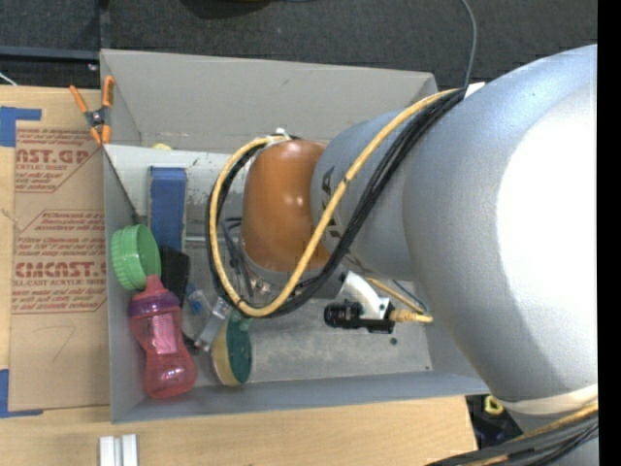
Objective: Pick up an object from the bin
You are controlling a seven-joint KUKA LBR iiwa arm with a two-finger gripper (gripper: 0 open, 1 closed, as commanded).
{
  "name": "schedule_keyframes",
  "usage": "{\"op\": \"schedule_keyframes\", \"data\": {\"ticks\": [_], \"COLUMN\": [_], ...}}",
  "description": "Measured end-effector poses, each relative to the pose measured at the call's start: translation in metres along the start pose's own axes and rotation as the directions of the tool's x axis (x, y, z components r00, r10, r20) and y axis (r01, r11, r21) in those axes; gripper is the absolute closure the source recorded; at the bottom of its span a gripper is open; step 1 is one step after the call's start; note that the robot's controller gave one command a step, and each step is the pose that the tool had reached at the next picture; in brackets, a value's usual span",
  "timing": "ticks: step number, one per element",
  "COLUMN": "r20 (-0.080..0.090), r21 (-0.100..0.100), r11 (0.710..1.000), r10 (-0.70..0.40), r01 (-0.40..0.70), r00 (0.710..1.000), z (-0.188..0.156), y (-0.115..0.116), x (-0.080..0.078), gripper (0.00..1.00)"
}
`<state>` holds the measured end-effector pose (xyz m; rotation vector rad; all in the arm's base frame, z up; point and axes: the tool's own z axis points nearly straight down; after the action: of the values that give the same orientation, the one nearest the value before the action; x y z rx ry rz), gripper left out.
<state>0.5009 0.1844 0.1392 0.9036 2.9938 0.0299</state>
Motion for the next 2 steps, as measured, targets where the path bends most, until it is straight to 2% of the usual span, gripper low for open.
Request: {"op": "schedule_keyframes", "data": {"ticks": [1,2], "r20": [0.001,0.000], "r21": [0.016,0.018], "r11": [0.924,0.943], "r10": [0.382,0.331], "r01": [-0.382,-0.331], "r00": [0.924,0.944], "z": [0.0256,0.0259], "y": [-0.0092,-0.0136], "x": [0.0052,0.0045], "gripper": [0.00,0.00]}}
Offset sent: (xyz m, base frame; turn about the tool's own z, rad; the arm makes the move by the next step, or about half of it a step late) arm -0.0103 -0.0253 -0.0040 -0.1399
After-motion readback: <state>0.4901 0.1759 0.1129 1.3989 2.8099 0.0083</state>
